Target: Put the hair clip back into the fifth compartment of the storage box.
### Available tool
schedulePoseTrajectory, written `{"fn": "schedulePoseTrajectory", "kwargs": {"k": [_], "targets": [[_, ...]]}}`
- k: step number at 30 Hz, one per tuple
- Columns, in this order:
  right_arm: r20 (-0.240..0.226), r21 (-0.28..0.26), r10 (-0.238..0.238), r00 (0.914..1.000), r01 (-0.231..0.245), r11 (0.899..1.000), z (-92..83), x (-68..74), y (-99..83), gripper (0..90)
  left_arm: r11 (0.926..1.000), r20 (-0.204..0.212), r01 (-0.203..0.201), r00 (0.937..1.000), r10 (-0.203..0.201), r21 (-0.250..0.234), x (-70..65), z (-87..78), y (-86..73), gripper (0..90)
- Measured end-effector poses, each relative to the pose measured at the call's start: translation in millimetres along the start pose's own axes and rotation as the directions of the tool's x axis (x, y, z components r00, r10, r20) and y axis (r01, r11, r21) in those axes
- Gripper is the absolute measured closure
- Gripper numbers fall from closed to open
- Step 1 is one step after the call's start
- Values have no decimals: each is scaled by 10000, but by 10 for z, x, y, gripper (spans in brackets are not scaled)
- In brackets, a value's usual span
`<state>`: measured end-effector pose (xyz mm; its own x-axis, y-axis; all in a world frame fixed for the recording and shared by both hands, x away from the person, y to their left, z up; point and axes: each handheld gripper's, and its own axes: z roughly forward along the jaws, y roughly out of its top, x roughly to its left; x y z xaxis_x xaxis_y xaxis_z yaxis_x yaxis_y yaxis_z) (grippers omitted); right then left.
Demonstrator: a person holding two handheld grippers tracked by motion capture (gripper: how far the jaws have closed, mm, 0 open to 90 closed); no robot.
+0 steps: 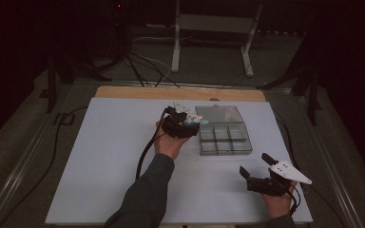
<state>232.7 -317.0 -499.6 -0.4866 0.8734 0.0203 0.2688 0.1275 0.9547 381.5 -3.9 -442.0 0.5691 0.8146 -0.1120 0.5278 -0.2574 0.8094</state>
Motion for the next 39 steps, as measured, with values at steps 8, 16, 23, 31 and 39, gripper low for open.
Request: {"fn": "schedulePoseTrajectory", "kwargs": {"k": [8, 16, 23, 31, 39], "targets": [[-19, 22, 38, 10000, -38, 10000, -2, 5, -3, 0, 10000, 157, 13, 9999, -13, 17, -78, 80, 26, 363], [-36, 19, 27, 10000, -27, 10000, 4, 10, -1, 0, 10000, 458, 93, 9989, -92, -17, -198, 176, 28, 362], [-49, 15, -1, 10000, 1, 10000, 9, 10, -3, 0, 9998, 676, 210, 9975, -209, -13, -283, 238, 28, 362], [-71, 7, 8, 10000, -8, 10000, 15, 10, -3, 0, 9999, 875, 160, 9960, -159, 1, -412, 322, 49, 362], [-83, 46, 9, 10000, -9, 10000, 26, 18, -5, 0, 9999, 1069, -156, 9941, 162, -68, -495, 352, 59, 362]]}}
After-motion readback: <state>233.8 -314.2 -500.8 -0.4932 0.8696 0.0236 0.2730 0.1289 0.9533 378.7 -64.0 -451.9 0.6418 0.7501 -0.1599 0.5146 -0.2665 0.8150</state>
